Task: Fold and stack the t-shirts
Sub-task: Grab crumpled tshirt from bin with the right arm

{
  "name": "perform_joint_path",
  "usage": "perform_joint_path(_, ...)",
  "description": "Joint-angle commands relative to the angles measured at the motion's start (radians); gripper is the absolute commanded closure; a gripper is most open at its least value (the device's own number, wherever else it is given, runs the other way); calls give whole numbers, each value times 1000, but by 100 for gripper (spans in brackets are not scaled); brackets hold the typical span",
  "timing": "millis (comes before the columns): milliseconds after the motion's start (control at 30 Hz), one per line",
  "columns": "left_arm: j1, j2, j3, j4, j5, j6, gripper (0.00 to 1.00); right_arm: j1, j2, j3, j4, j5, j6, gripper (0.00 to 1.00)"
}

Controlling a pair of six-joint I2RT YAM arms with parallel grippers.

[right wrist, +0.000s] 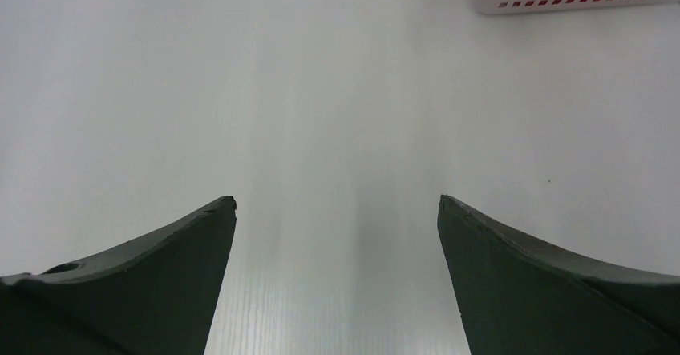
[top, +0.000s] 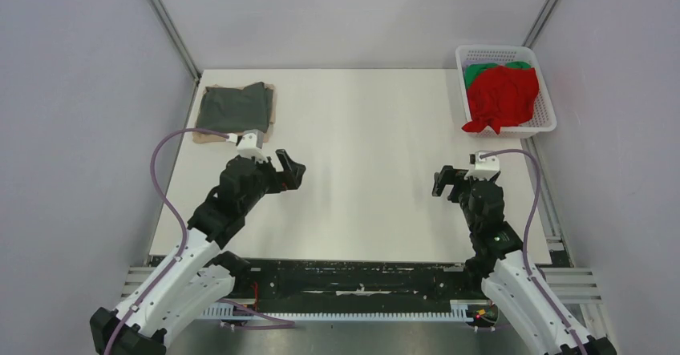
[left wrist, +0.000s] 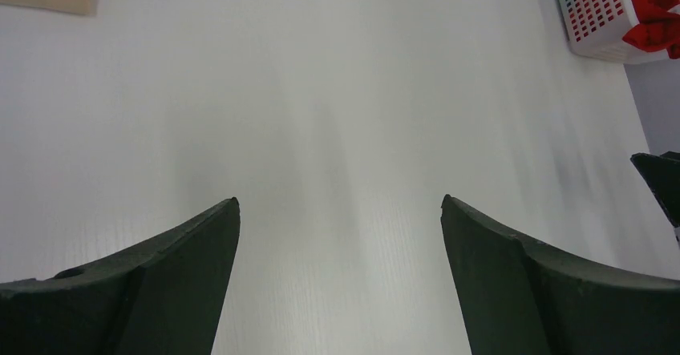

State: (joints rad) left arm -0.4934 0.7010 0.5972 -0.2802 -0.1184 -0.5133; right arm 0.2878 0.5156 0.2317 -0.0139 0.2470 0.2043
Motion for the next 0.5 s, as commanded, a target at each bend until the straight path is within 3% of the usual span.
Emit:
perform_joint_path(0, -2, -2, 10, 47, 14, -15, 0, -2, 46, 67, 48, 27, 44, 2)
perform_joint_path(133, -2, 15, 5, 62, 21, -22, 0, -2, 142, 131, 124, 76, 125, 2)
perform_joint_path(233, -2, 31, 13, 57, 17, -20, 0, -2, 265, 229, 182, 75, 86, 2)
perform_joint_path(367, -2, 36, 16, 43, 0, -17, 0, -23, 522, 472, 73, 124, 47, 1)
perform_joint_path(467, -2, 33, 9, 42, -25, -27, 0, -81, 707, 721, -103, 193, 22, 1)
